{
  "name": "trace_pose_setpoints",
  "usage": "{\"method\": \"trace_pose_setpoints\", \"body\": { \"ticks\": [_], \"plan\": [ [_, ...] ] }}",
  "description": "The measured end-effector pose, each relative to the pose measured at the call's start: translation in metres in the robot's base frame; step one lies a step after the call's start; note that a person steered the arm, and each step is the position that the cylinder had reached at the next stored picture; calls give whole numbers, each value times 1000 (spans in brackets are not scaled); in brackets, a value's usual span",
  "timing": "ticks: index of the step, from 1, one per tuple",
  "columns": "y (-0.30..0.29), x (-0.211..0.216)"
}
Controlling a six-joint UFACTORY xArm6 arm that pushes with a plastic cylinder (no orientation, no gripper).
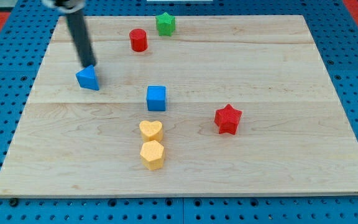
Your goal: Push the blue triangle parallel to the left of the blue cube
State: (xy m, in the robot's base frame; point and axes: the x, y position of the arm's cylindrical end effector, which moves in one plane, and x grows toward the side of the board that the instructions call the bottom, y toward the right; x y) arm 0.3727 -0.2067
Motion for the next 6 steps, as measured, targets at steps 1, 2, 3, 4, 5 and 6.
{"method": "trace_pose_setpoints", "body": {
  "ticks": [1, 2, 3, 4, 5, 6],
  "plan": [
    [43, 51],
    [44, 18],
    [77, -19],
    [98, 34],
    [68, 56],
    [70, 48]
  ]
}}
